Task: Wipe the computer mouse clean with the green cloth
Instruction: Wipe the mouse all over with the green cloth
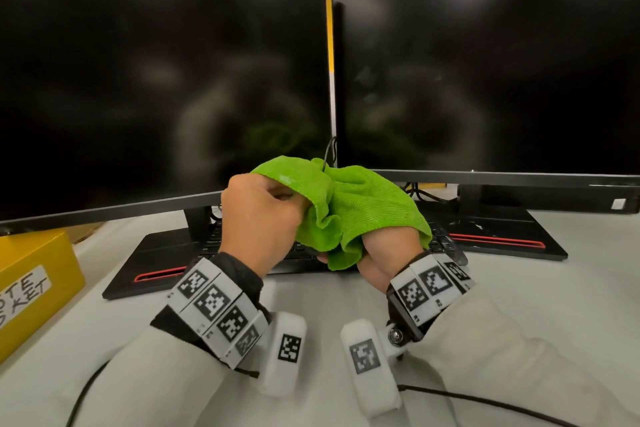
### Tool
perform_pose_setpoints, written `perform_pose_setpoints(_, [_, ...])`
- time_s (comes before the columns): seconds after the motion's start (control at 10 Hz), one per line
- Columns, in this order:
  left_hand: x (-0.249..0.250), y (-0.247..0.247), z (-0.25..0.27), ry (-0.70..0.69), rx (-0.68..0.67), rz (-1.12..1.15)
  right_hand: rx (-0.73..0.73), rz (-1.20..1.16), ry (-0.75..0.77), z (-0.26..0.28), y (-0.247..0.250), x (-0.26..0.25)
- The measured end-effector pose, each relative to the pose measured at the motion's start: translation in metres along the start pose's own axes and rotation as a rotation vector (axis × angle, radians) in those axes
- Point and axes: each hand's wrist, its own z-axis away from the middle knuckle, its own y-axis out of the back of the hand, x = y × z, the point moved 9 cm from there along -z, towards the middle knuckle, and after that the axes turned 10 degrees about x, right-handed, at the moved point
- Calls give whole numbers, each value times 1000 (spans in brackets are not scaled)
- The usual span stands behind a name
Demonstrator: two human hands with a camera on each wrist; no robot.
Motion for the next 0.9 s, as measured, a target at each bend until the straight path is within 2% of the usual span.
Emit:
perform_pose_setpoints(0.1, [-2,-9,4,-24,-56,79,89,-51,-94,-8,16,12])
perform_pose_setpoints(0.3, [5,-12,3,-38,-128,187,146,-34,-53,-15,27,8])
perform_pose_setpoints(0.5, [-11,-7,-2,-4,-51,115,120,-7,-71,-13,24,14])
perform_pose_setpoints(0.7, [1,-14,5,-47,-112,144,124,-38,-63,-16,25,12])
perform_pose_setpoints(0.8, [4,-19,8,7,-190,216,94,-9,-44,-14,23,6])
perform_pose_setpoints(0.9, [2,-21,7,11,-211,260,69,55,-30,-9,24,1])
